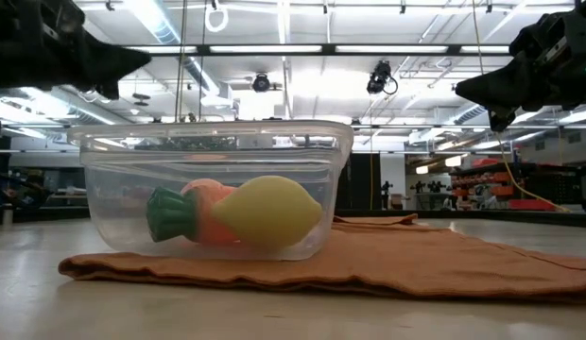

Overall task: Pick and placing Produce into tupperware
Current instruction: Return to Home Position

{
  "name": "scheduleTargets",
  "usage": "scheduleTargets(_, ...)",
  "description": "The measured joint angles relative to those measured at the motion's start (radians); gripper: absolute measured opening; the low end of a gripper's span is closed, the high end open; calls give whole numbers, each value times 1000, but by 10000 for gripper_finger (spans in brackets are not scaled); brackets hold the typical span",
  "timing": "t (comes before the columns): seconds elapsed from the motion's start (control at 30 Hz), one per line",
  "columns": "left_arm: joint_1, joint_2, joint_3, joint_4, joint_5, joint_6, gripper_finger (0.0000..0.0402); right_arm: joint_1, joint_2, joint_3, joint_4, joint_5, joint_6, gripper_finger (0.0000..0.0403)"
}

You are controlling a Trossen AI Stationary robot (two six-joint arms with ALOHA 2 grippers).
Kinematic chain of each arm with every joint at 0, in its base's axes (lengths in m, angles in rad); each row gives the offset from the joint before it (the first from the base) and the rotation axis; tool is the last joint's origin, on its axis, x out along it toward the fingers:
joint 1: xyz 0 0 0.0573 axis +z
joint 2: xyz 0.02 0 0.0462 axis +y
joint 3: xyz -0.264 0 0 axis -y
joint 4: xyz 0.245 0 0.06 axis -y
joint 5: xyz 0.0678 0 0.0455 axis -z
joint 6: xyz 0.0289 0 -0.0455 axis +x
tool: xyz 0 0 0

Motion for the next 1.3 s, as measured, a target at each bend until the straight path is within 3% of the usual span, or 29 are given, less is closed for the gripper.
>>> scheduleTargets(0.23,43,0,0,-119,47,-79,5,0,0,0,0,0,-1,0)
scheduleTargets(0.47,55,0,0,-175,53,-61,10,0,0,0,-1,0,-3,0)
scheduleTargets(0.63,47,1,-1,-179,110,-65,4,0,0,0,-1,-1,-3,0)
scheduleTargets(1.3,45,1,-1,-182,147,-123,4,0,0,0,-11,-55,37,0)
